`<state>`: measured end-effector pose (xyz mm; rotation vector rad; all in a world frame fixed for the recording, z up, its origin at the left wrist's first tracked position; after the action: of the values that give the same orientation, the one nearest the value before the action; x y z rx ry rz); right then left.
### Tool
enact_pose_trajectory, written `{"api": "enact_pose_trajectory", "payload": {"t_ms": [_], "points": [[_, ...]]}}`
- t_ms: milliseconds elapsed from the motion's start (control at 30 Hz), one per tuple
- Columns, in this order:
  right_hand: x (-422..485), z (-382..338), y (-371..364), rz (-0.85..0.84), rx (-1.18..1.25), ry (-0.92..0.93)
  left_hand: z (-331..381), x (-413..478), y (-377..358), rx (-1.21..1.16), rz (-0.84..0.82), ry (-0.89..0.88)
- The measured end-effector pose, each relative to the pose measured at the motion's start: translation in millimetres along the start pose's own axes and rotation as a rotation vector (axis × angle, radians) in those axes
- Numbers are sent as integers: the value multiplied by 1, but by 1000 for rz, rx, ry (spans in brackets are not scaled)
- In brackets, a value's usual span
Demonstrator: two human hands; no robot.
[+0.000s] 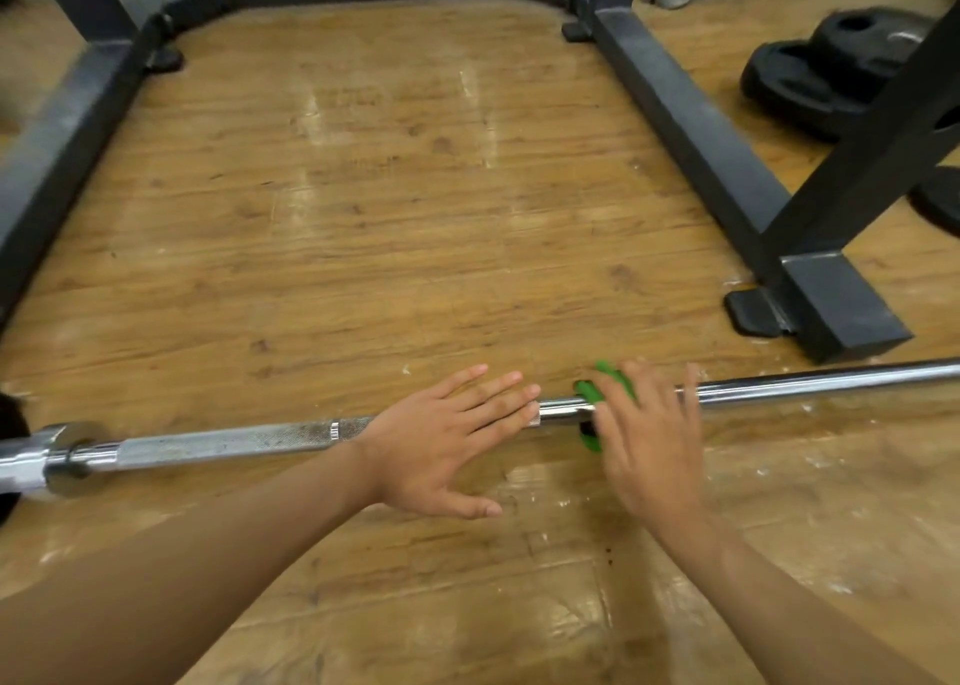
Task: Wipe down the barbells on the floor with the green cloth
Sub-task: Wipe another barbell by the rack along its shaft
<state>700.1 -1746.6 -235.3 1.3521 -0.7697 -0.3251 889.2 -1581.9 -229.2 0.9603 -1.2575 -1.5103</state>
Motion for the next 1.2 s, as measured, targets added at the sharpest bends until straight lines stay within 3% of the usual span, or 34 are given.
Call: {"api": "enact_pose_trajectory", "payload": {"t_ms": [100,200,267,367,467,667,800,867,967,1000,1067,1200], "points": [[-2,48,-7,116,57,-490,1,0,-3,22,-1,29],[-1,34,-7,151,131,-644,2,1,-3,49,-32,45],[-1,-2,-4,162,150,-503,3,0,-3,53,-35,50],[-14,-57,-4,102,152,-3,3,-1,-4,50,-23,62],[-11,-33,-8,103,84,201,4,-3,-4,61,-9,72],[-15,88,-19,200,-5,-232,5,-2,-5,70,14,76],[-9,43,-12,189,91,-527,4,-1,-6,88,8,84],[-11,-5,-10,145,113,-417,4,0,-5,91,6,92],[-17,-39,-12,78,149,9,4,2,-4,103,2,106],[-15,-32,-13,78,149,76,4,2,-4,104,0,111],[-7,2,-16,92,125,58,3,3,-5,93,-6,119],[0,111,-23,114,27,-190,0,4,-5,94,-20,134]]}}
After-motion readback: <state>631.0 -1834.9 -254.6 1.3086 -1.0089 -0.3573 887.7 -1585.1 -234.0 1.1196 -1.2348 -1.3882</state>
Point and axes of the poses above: each hand's wrist, its own x-axis towards the middle knuckle, its own y-axis out of the back of the hand, z = x × y, the point moved 3 cm from there along x, towards the middle knuckle, and after that the axes turned 14 degrees about -x, right-handed, at the moved point
